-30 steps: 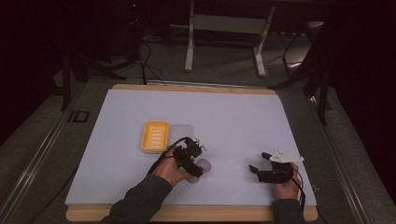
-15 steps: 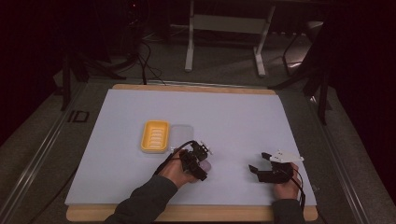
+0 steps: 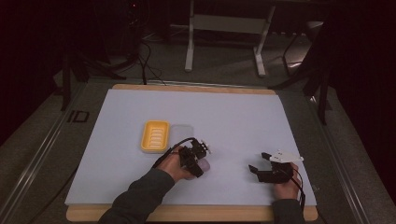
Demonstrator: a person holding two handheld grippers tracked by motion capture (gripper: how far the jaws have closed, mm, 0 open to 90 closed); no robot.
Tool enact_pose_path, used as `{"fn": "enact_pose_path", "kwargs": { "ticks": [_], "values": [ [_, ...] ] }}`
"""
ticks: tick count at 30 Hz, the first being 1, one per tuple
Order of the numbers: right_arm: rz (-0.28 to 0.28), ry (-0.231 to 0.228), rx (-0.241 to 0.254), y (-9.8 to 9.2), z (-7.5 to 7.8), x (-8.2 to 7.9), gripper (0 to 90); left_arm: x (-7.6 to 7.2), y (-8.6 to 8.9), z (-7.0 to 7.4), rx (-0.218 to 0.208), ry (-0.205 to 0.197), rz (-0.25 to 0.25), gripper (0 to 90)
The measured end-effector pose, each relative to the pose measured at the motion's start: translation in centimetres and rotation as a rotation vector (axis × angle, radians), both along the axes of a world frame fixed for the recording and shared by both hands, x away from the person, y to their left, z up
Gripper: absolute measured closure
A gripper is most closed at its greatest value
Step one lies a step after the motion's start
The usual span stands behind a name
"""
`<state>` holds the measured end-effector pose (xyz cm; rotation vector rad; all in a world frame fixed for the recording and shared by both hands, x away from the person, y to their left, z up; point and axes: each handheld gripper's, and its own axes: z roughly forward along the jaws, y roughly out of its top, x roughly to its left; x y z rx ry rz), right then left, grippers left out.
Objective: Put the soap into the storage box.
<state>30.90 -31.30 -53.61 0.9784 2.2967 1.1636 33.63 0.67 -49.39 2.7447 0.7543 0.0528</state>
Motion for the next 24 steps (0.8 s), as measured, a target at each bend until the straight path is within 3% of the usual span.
{"fn": "enact_pose_path", "kwargs": {
  "ticks": [14, 24],
  "values": [
    [0.0, 0.001, 0.0, 0.0, 0.0, 0.0, 20.8, 1.0, -1.1, -0.5, 0.074, 0.071, -0.012, 45.9],
    [-0.001, 0.002, 0.0, 0.0, 0.0, 0.0, 20.9, 0.9, -1.6, -0.4, 0.113, 0.061, -0.021, 49.2]
  ]
}}
